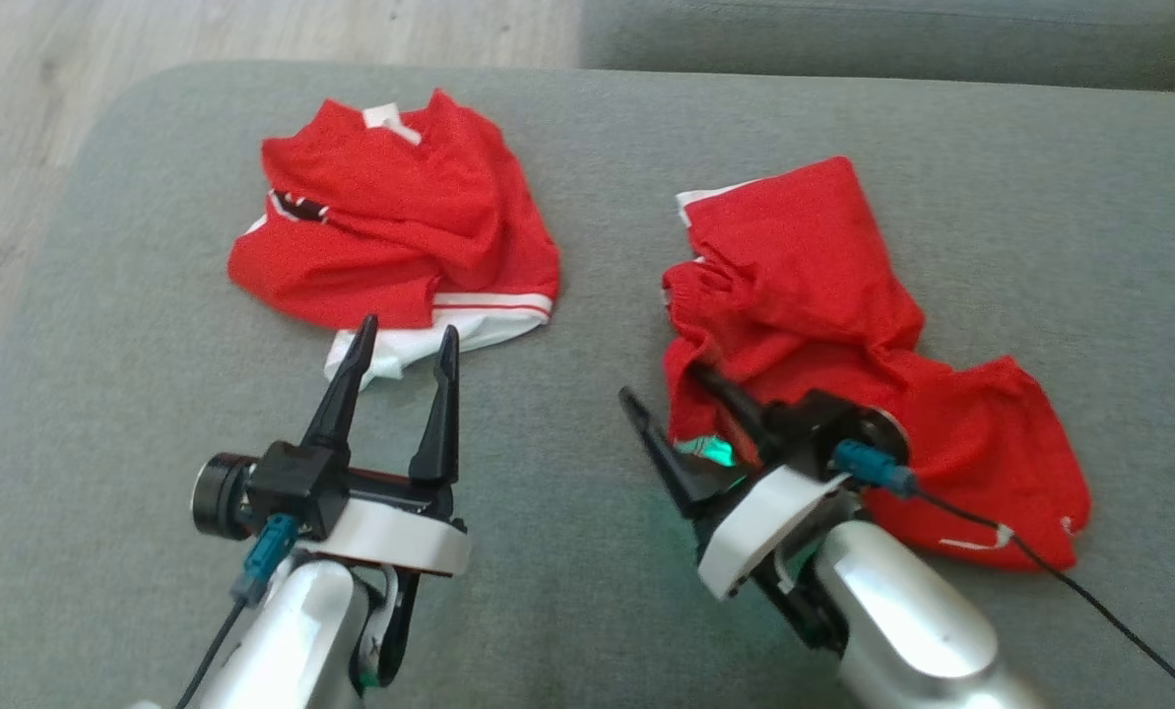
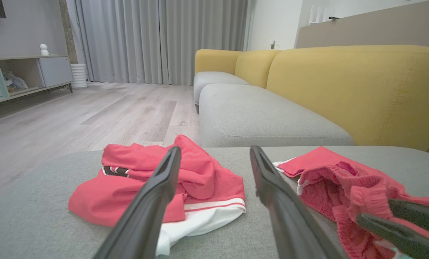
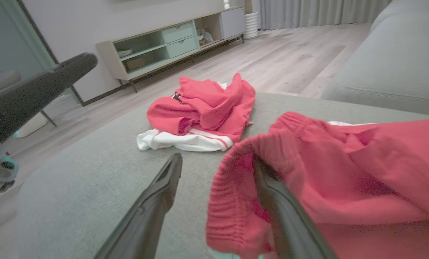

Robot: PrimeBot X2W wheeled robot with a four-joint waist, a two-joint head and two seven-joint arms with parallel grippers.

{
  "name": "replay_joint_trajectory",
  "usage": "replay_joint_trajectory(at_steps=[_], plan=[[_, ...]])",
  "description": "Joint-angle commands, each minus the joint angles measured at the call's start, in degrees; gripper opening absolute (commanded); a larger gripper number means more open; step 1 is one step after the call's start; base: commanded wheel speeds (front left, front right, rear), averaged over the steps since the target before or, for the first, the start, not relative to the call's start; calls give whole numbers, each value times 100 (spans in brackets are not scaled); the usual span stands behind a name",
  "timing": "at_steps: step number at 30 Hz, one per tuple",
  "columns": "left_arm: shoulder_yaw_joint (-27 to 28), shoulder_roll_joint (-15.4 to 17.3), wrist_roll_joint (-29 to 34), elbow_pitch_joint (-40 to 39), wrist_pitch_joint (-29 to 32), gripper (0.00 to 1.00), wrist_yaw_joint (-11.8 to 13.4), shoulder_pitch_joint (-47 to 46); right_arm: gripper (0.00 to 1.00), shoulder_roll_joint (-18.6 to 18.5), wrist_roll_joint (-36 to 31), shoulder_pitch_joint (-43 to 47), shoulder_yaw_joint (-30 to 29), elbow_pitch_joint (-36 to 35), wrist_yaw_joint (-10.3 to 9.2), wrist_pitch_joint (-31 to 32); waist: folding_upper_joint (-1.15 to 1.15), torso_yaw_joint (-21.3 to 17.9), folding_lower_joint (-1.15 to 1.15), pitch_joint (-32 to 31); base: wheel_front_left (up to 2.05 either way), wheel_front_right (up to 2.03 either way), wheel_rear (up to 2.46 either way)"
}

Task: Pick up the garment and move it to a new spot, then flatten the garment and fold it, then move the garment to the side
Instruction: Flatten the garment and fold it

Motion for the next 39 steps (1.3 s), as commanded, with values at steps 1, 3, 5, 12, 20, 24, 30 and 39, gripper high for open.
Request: replay_joint_trajectory(at_steps=[1, 3, 5, 12, 20, 24, 30, 39], plan=[[240, 30, 49, -176, -55, 100, 13, -87, 100, 64, -14, -149, -9, -157, -4, -58, 0, -71, 0, -39, 0, 0, 0], [265, 29, 63, -181, -55, 100, 2, -67, 100, 64, -105, -90, -195, -154, -4, -53, 0, -172, 0, -90, 0, 0, 0], [285, 25, 79, -193, -55, 100, -8, -54, 100, 64, -261, 0, -408, -158, -4, -22, 0, -277, 0, -146, 0, 0, 0], [330, -17, 121, -212, -55, 100, -13, 9, 100, 64, -666, 488, -1360, -387, -4, 25, 0, -586, 0, -320, 0, 0, 0], [330, -73, 155, -225, -55, 100, -32, 62, 100, 64, -929, 1170, -2637, -917, -4, -124, 0, -732, 0, -411, 0, 0, 0], [327, -96, 172, -242, -55, 100, -54, 88, 100, 64, -867, 1527, -3327, -1154, -4, -260, 0, -750, 0, -419, 0, 0, 0], [316, -119, 199, -240, -55, 100, -86, 129, 100, 64, -741, 1742, -3598, -1175, -4, -294, 0, -760, 0, -343, 0, 0, 0], [244, -151, 256, -213, -55, 100, -172, -35, 100, 64, -734, 1051, -3657, -709, -4, 117, 0, -570, 0, -5, 0, 0, 0]])
